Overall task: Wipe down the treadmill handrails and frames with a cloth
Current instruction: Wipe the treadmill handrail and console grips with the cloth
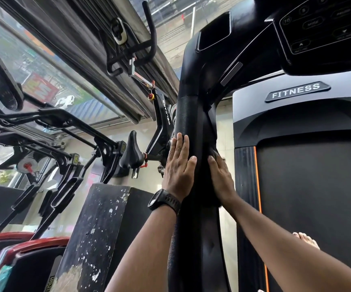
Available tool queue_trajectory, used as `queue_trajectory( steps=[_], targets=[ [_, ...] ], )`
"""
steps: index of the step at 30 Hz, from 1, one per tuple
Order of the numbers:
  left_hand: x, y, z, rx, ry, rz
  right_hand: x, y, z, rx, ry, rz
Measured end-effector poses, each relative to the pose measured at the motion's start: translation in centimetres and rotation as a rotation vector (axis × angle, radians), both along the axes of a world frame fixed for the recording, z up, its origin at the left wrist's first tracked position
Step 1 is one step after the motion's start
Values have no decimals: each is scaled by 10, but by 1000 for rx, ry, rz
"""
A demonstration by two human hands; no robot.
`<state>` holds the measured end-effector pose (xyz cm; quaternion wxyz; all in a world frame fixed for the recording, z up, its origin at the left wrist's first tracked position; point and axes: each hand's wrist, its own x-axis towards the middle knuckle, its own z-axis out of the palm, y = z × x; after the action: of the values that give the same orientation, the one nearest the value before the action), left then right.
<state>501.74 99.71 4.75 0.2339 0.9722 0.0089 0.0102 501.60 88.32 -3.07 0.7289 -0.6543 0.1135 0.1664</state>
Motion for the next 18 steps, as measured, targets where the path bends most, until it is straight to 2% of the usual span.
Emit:
queue_trajectory(
  steps=[2,7,8,12,17,18],
  targets=[
    [-7,2,-3,-1,-17,0,-12,0,-2,-48,112,49],
    [-10,4,-4,-24,-3,12,-26,5,20,-32,-175,-55],
    [-10,4,-4,-23,-1,13,-20,3,18,-49,-154,-35],
    [-19,4,-5,3,-12,-2,-18,-5,1,-21,148,107],
    [-25,7,-6,-15,-12,-5,-43,4,21,15,-128,-69],
    [-25,7,-6,-15,-5,-5,-39,6,19,4,-121,-78]
  ],
)
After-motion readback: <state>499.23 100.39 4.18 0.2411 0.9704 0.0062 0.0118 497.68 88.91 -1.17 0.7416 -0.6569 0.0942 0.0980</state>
